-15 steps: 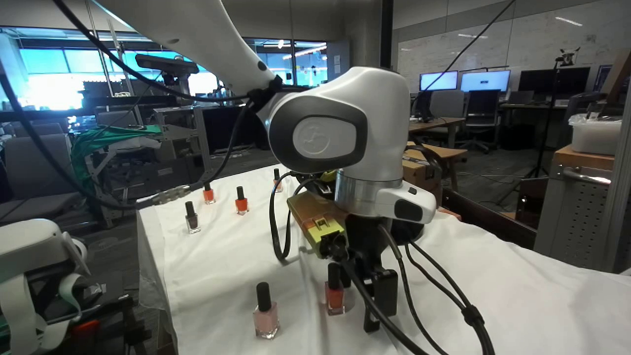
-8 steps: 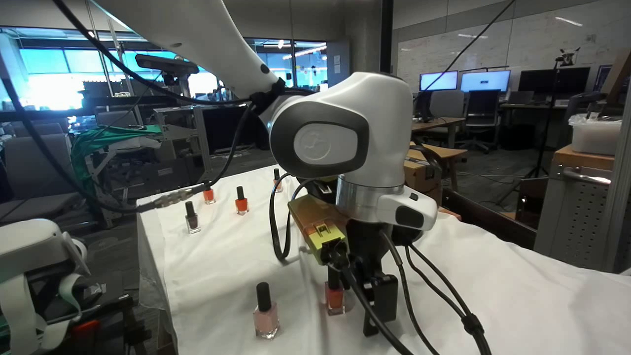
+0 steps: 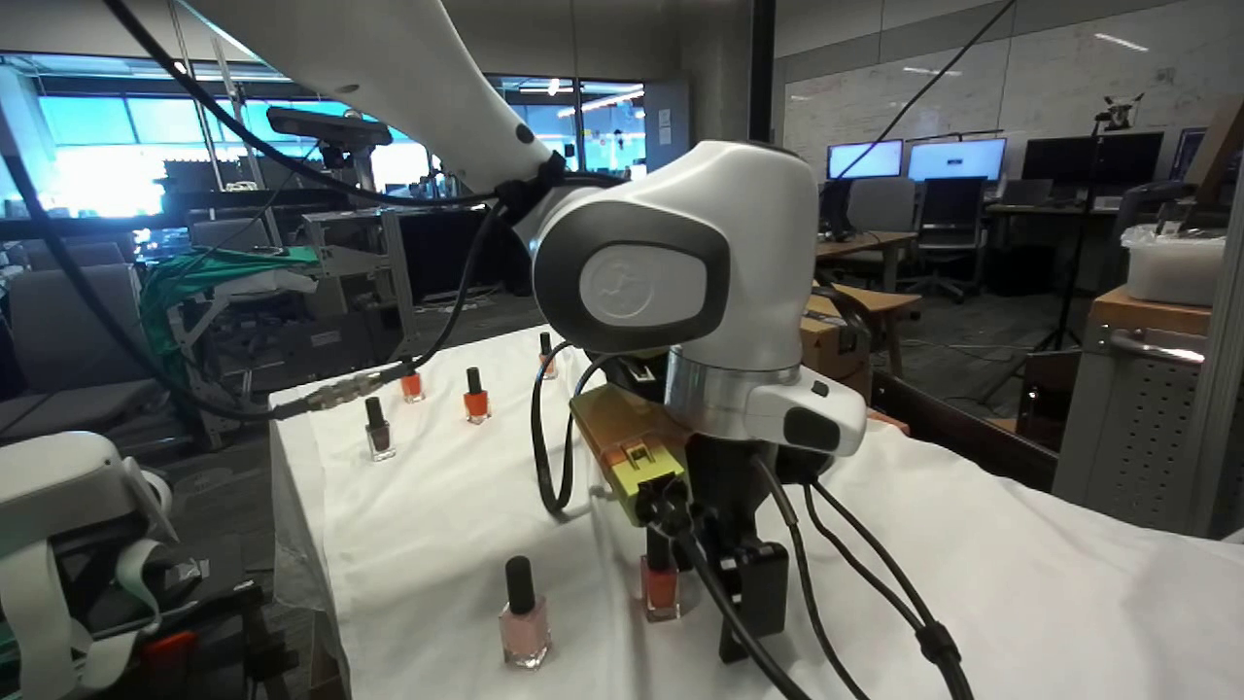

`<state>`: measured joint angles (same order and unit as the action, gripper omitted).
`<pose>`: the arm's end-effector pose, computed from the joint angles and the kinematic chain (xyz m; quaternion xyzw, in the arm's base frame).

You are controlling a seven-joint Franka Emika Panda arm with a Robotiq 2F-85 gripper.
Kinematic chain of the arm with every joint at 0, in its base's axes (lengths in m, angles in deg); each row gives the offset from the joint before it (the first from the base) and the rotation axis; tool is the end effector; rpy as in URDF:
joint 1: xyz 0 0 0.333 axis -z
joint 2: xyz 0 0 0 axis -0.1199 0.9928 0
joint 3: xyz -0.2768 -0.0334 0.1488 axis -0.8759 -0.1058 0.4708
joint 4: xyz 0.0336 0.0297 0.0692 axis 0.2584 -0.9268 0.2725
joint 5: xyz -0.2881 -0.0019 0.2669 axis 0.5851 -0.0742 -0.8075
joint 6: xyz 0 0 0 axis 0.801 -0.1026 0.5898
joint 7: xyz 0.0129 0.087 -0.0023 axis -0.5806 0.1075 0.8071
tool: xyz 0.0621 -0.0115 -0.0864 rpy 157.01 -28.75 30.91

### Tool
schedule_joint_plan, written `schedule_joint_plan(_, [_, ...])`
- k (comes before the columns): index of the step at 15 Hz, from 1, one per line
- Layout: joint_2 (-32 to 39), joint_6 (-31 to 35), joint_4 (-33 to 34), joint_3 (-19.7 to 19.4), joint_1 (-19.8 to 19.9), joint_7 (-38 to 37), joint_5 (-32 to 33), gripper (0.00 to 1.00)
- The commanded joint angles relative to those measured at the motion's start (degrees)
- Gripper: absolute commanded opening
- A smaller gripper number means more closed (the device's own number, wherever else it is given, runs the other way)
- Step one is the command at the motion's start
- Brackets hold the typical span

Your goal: Put all the nail polish bottles into the bag

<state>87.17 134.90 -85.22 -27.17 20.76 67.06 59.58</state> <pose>0.5581 -0.2335 0.2407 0.9910 -0.1259 -0.0458 0.0042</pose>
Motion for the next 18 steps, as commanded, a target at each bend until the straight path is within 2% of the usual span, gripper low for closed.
schedule_joint_plan(1, [-1.1,1.5,-0.5,0.9,1.2,1.6,-1.0,1.0])
schedule_joint_plan(18, [-7.6,6.4,-8.9,0.6,0.2,1.8,0.0,1.0])
